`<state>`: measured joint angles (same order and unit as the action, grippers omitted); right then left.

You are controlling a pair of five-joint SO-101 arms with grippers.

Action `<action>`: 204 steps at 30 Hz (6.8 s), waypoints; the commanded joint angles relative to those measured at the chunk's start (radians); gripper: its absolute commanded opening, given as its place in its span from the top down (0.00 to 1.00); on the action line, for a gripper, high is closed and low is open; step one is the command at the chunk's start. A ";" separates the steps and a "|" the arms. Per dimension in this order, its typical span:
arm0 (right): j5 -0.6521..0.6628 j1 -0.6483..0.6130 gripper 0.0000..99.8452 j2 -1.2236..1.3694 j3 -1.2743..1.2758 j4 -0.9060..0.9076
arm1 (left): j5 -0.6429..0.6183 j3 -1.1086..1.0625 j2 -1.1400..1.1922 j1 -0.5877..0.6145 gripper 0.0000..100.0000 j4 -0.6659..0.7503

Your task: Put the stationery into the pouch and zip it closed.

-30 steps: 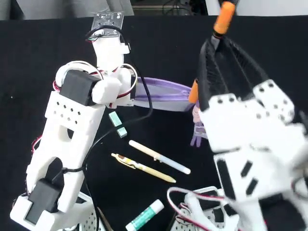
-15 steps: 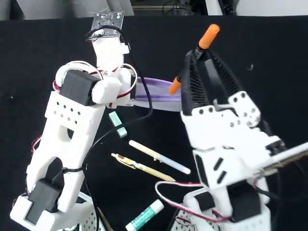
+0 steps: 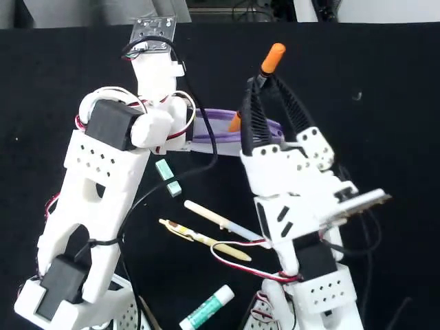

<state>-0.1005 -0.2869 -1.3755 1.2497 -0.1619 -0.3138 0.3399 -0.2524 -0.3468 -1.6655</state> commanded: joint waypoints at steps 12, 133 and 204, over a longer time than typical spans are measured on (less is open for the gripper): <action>0.321 -0.147 0.79 0.027 0.171 -0.163 | -0.012 0.005 -0.037 -0.010 0.97 0.037; 0.411 -0.167 0.99 0.260 -0.791 1.132 | -0.012 0.027 -0.044 0.303 0.97 0.129; 0.315 -0.308 0.74 0.070 -0.157 0.258 | -0.054 -0.008 -0.037 0.271 0.97 0.101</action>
<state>0.1849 -0.5800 -1.2375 1.1853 -0.0008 -0.3583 0.3138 -0.2524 -0.1166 -1.5704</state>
